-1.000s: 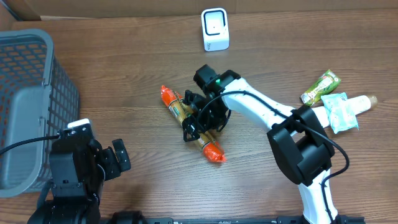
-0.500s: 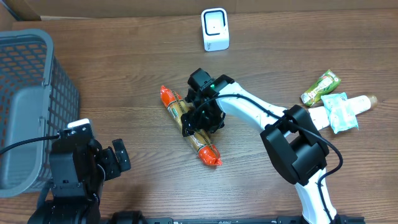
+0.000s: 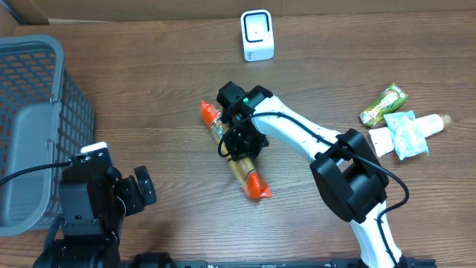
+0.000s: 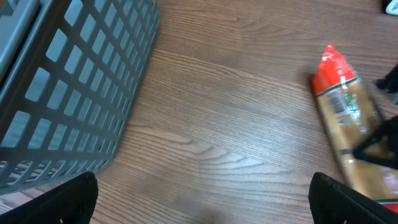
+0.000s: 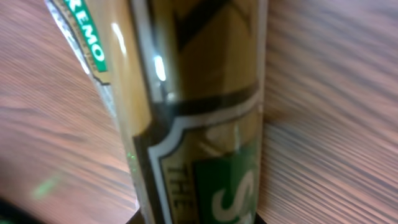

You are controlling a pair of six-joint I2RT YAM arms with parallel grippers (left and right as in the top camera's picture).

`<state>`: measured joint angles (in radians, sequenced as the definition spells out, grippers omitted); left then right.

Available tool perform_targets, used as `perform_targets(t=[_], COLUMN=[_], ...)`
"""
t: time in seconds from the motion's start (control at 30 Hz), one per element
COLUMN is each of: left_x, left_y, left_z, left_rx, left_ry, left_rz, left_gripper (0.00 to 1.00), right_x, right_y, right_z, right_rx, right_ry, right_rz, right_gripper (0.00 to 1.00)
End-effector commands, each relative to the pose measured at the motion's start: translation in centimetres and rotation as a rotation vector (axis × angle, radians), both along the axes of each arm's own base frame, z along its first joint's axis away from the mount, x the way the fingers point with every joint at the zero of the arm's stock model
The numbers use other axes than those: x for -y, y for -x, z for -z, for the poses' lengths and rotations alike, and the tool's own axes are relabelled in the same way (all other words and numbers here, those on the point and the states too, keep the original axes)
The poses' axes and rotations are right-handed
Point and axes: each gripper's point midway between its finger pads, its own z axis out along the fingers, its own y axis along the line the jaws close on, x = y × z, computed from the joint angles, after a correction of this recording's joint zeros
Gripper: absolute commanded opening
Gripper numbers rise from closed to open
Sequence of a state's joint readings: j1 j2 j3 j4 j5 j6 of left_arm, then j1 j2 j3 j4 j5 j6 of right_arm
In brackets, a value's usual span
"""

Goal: Scan the item barcode

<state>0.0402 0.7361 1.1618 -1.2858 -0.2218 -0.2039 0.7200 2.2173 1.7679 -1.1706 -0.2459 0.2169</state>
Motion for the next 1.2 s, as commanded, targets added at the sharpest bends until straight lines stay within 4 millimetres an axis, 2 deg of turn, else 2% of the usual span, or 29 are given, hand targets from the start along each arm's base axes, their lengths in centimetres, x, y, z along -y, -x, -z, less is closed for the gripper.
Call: perform_targets(t=[0.0, 0.1, 0.17, 0.3, 0.33, 0.37, 0.4, 0.47, 0.53, 0.67, 0.73, 0.83, 0.87, 0.9, 0.93, 1.0, 1.07, 1.13, 1.17], left_x=[-0.4, -0.4, -0.4, -0.4, -0.4, -0.4, -0.4, -0.4, -0.4, -0.4, -0.4, -0.4, -0.4, -0.4, -0.4, -0.4, -0.4, -0.4, -0.4], left_y=[0.1, 0.1, 0.1, 0.1, 0.1, 0.1, 0.1, 0.1, 0.1, 0.1, 0.1, 0.1, 0.1, 0.1, 0.1, 0.1, 0.1, 0.1, 0.1], left_z=[-0.1, -0.1, -0.1, -0.1, -0.1, -0.1, -0.1, -0.1, -0.1, -0.1, -0.1, -0.1, -0.1, -0.1, -0.1, -0.1, -0.1, -0.1, -0.1], left_rx=[0.007, 0.007, 0.007, 0.007, 0.007, 0.007, 0.007, 0.007, 0.007, 0.007, 0.007, 0.007, 0.007, 0.007, 0.007, 0.007, 0.007, 0.007, 0.007], left_ry=[-0.006, -0.006, -0.006, -0.006, -0.006, -0.006, -0.006, -0.006, -0.006, -0.006, -0.006, -0.006, -0.006, -0.006, -0.006, -0.006, -0.006, -0.006, -0.006], left_rz=[-0.023, -0.023, -0.023, -0.023, -0.023, -0.023, -0.023, -0.023, -0.023, -0.023, -0.023, -0.023, -0.023, -0.023, -0.023, -0.023, -0.023, -0.023, -0.023], left_gripper=[0.99, 0.99, 1.00, 1.00, 1.00, 1.00, 1.00, 1.00, 1.00, 1.00, 1.00, 0.99, 1.00, 1.00, 1.00, 1.00, 0.99, 1.00, 1.00], right_x=[3.7, 6.6, 8.1, 7.7, 7.2, 6.3, 4.1, 2.1, 1.2, -0.9, -1.2, -0.6, 0.8, 1.3, 3.0, 5.6, 7.2, 7.3, 6.6], right_y=[-5.2, -6.9, -7.7, -6.9, -6.3, -5.3, -3.3, -1.6, -0.7, 1.3, 1.8, 0.6, -1.1, -1.7, -3.4, -5.4, -6.7, -6.9, -6.6], right_z=[-4.4, -6.1, -6.0, -4.0, -3.5, -2.9, -2.2, -2.2, -2.2, -2.6, -2.7, -3.1, -3.7, -4.1, -5.0, -6.1, -6.2, -5.5, -4.9], right_rx=[0.264, 0.390, 0.449, 0.401, 0.369, 0.322, 0.229, 0.169, 0.154, 0.068, 0.044, 0.093, 0.153, 0.172, 0.224, 0.284, 0.309, 0.282, 0.252], right_ry=[0.174, 0.325, 0.412, 0.399, 0.375, 0.333, 0.231, 0.142, 0.122, 0.026, 0.002, 0.036, 0.091, 0.111, 0.171, 0.256, 0.288, 0.249, 0.198], right_rz=[0.048, 0.139, 0.204, 0.190, 0.177, 0.149, 0.055, -0.032, -0.051, -0.068, -0.070, -0.061, -0.039, -0.030, -0.003, 0.033, 0.061, 0.044, 0.017], right_gripper=[0.04, 0.04, 0.04, 0.05, 0.18, 0.40, 0.62, 0.78, 0.83, 0.84, 0.83, 0.82, 0.82, 0.83, 0.85, 0.88, 0.94, 0.96, 0.96])
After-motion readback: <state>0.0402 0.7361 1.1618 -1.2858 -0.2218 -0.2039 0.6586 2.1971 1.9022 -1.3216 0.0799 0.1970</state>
